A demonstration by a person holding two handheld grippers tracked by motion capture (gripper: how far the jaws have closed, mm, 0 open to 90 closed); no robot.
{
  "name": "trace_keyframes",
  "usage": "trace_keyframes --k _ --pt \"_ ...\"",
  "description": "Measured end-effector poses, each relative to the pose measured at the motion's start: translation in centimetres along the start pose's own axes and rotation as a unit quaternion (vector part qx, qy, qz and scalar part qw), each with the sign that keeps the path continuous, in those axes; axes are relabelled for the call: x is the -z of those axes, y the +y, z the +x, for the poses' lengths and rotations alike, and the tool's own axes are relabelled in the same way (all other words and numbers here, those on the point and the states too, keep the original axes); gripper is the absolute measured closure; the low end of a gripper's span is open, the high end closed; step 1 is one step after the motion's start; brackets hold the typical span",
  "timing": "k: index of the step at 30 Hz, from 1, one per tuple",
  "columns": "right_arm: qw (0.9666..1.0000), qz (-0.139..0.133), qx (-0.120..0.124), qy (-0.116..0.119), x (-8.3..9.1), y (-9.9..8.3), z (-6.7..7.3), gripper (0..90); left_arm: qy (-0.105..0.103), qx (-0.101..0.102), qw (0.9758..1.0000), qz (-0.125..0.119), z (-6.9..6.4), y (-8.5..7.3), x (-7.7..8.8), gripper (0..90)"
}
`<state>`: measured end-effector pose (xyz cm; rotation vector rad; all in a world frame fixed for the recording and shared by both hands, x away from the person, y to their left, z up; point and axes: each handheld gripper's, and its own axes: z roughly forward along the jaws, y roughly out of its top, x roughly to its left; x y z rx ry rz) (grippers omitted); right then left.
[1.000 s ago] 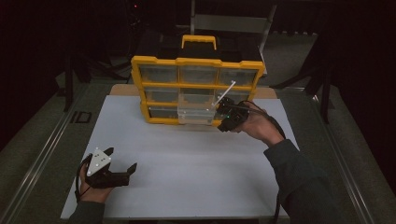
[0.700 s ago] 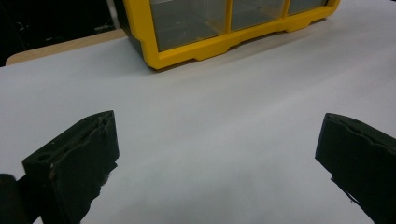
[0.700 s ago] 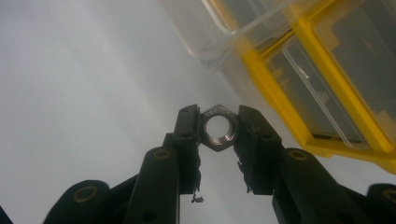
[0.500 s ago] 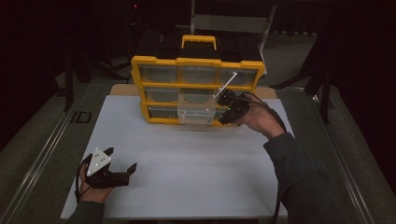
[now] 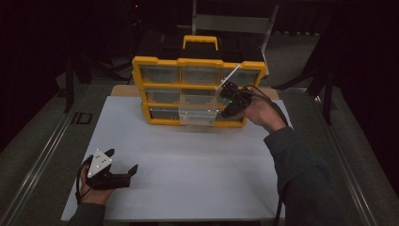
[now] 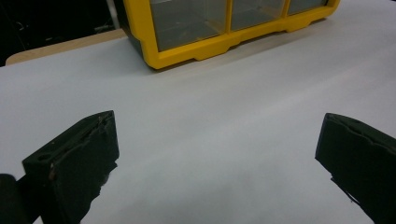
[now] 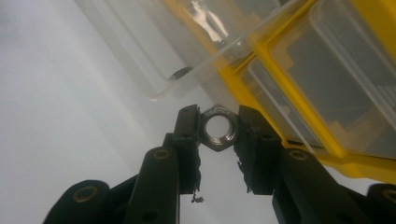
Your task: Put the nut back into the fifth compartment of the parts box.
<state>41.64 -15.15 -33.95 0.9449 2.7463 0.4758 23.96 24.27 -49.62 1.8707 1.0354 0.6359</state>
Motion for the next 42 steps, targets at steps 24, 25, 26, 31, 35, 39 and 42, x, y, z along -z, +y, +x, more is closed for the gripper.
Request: trace_keyframes --k 24,25,26,31,35,39,42 --pt "0.9998 -0.002 -0.021 -0.004 1.0 1.8 -1.8 70.4 0.000 0.000 1.0000 0.001 0.0 0.0 0.0 0.0" --pt "0.9998 -0.002 -0.021 -0.005 1.1 1.8 -1.8 70.4 0.000 0.000 1.0000 0.001 0.0 0.0 0.0 0.0" --pt "0.9997 -0.003 -0.022 -0.005 1.2 1.9 -1.8 70.4 0.000 0.000 1.0000 0.001 0.0 0.0 0.0 0.0" --pt "0.9997 -0.006 -0.024 -0.006 1.6 2.2 -2.0 70.4 -0.001 0.000 1.0000 0.002 0.0 0.0 0.0 0.0" --pt "0.9997 -0.009 -0.023 -0.007 1.9 2.5 -2.1 70.4 0.000 0.000 1.0000 0.001 0.0 0.0 0.0 0.0" --pt "0.9996 -0.012 -0.023 -0.009 2.2 2.8 -2.1 70.4 0.000 0.000 1.0000 0.001 0.0 0.0 0.0 0.0" --pt "0.9996 -0.015 -0.023 -0.008 2.4 3.0 -1.9 70.4 0.000 0.000 1.0000 0.001 0.0 0.0 0.0 0.0"
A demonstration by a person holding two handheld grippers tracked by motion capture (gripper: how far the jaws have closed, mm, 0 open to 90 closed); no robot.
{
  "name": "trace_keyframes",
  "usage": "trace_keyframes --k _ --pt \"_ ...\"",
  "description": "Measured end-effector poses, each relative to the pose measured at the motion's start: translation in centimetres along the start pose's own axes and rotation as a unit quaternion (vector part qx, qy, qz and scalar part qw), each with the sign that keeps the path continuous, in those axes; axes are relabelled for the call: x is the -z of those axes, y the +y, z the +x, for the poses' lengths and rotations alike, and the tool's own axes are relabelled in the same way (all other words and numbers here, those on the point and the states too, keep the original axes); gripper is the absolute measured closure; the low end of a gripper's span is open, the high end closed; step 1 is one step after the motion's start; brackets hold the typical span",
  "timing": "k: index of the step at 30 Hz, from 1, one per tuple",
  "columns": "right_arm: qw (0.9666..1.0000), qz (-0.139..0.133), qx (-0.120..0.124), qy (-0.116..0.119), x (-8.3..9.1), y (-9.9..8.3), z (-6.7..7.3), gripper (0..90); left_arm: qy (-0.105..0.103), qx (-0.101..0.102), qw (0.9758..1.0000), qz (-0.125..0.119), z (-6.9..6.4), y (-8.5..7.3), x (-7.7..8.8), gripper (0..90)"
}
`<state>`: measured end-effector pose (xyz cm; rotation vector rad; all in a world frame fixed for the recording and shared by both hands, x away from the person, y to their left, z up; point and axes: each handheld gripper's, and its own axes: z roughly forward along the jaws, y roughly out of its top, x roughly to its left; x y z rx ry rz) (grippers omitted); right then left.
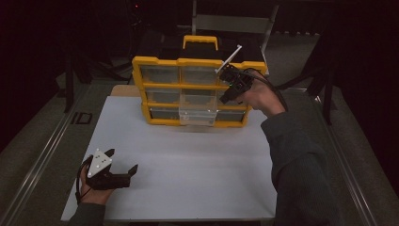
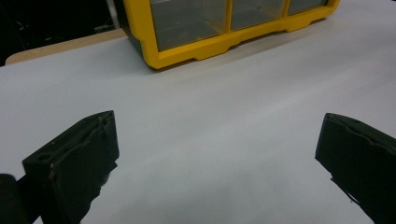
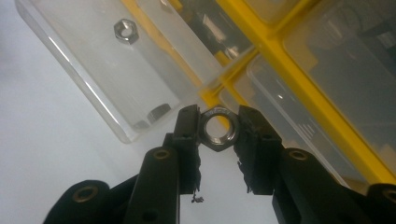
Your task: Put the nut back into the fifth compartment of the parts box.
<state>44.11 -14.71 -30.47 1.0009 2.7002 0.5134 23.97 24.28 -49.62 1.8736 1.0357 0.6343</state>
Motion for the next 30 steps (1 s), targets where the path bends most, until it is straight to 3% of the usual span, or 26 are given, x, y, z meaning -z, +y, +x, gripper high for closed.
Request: trace_keyframes --k 30 --pt "0.9997 -0.006 0.024 0.007 0.5 2.2 1.8 70.3 0.000 -0.001 1.0000 -0.001 0.0 0.0 0.0 0.0"
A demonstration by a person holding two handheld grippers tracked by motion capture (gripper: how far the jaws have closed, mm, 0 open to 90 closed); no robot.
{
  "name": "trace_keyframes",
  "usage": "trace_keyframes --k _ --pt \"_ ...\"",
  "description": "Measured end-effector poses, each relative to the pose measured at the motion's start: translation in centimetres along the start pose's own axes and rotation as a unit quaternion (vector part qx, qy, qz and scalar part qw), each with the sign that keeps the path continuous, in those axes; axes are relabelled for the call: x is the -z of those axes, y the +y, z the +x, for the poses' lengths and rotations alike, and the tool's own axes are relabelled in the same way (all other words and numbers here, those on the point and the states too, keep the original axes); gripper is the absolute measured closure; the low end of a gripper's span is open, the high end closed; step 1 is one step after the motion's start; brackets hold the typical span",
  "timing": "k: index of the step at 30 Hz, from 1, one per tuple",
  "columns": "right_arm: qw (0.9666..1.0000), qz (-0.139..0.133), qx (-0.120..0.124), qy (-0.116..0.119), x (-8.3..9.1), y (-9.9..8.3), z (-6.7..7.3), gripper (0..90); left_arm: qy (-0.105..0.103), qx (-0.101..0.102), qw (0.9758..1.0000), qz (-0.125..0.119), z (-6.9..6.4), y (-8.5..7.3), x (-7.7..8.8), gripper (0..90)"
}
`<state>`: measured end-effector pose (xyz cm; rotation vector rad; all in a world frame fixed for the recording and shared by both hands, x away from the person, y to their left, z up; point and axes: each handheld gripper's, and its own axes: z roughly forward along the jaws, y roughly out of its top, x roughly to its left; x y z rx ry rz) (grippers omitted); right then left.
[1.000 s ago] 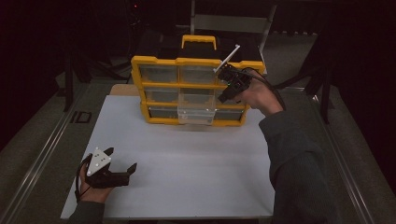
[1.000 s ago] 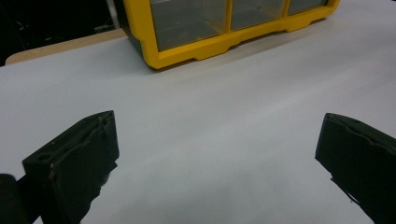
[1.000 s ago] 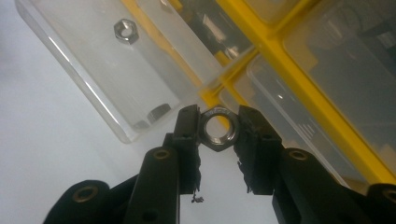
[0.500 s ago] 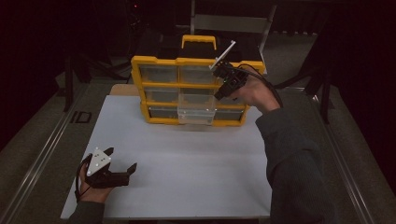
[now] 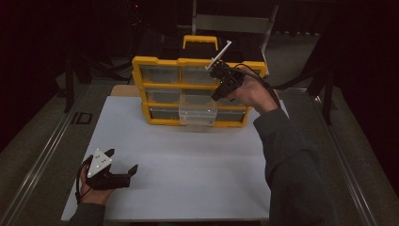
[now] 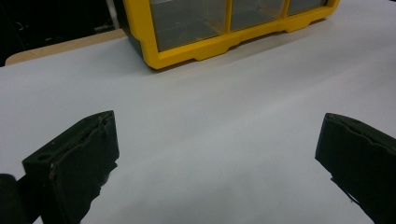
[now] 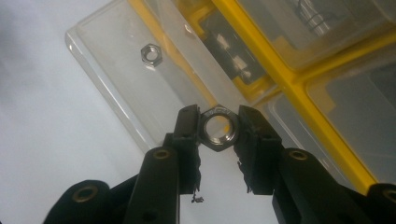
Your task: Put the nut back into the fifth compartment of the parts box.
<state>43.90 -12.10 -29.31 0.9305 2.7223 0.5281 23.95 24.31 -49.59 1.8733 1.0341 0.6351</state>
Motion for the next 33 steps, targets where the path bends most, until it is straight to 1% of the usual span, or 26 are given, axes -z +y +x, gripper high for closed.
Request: trace_keyframes --k 16,24,33 --pt "0.9997 0.004 0.024 0.007 -0.3 1.2 1.3 70.4 0.000 0.000 1.0000 0.000 0.0 0.0 0.0 0.0" --pt "0.9989 0.010 0.042 0.016 -0.7 1.6 2.3 70.3 -0.001 0.000 1.0000 0.000 0.0 0.0 0.0 0.0" --pt "0.9980 0.011 0.058 0.022 -0.9 1.9 2.8 70.3 -0.002 0.000 1.0000 0.000 0.0 0.0 0.0 0.0"
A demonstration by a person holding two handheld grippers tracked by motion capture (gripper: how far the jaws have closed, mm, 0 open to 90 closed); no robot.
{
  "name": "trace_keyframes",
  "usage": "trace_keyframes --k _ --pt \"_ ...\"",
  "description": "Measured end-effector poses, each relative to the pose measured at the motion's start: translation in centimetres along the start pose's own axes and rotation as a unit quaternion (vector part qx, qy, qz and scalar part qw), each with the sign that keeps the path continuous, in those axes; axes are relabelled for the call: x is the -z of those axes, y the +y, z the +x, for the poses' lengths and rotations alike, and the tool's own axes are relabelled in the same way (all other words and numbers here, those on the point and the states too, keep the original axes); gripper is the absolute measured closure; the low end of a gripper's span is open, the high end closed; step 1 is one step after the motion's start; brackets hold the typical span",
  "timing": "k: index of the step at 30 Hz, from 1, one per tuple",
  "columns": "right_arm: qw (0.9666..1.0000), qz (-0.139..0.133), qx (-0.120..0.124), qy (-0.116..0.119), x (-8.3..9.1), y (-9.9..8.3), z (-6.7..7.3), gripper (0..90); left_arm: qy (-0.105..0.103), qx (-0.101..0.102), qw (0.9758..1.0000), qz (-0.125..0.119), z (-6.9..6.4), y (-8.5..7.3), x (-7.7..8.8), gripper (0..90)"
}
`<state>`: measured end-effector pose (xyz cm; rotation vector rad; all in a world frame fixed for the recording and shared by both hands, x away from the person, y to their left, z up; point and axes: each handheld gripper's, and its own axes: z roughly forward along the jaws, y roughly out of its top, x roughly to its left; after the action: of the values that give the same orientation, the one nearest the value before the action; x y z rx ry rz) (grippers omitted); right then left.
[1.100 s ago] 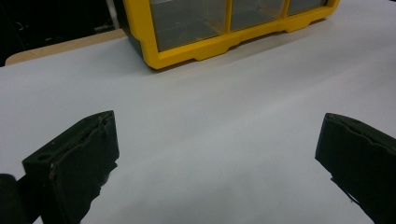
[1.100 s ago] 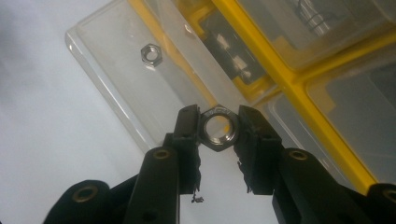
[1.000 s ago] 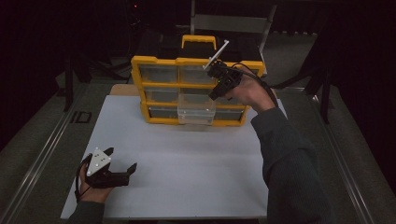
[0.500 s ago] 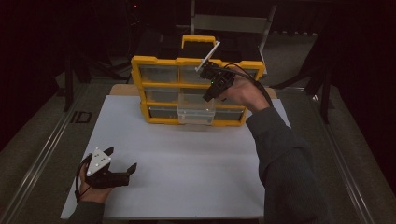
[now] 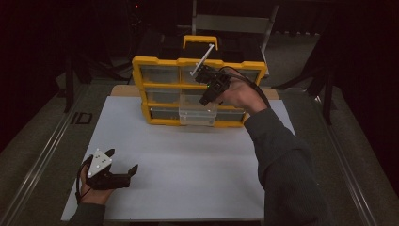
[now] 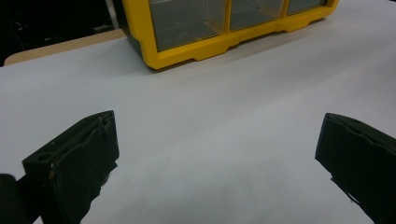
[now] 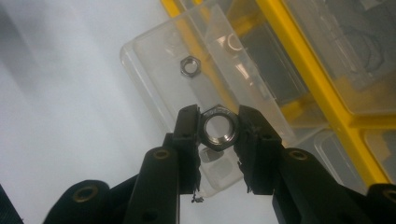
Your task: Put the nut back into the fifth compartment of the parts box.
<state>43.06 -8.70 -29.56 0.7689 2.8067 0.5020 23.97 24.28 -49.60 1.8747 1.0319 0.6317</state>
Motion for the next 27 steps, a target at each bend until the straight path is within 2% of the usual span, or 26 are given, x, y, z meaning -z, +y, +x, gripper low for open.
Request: trace_keyframes --k 16,27 --pt "0.9999 0.004 0.012 0.008 -0.58 0.74 0.79 70.2 0.000 0.001 1.0000 0.000 0.01 0.00 0.01 0.0" --pt "1.0000 0.008 0.002 0.003 -0.86 0.72 0.37 70.2 -0.001 0.000 1.0000 0.001 0.01 0.00 -0.01 0.0"
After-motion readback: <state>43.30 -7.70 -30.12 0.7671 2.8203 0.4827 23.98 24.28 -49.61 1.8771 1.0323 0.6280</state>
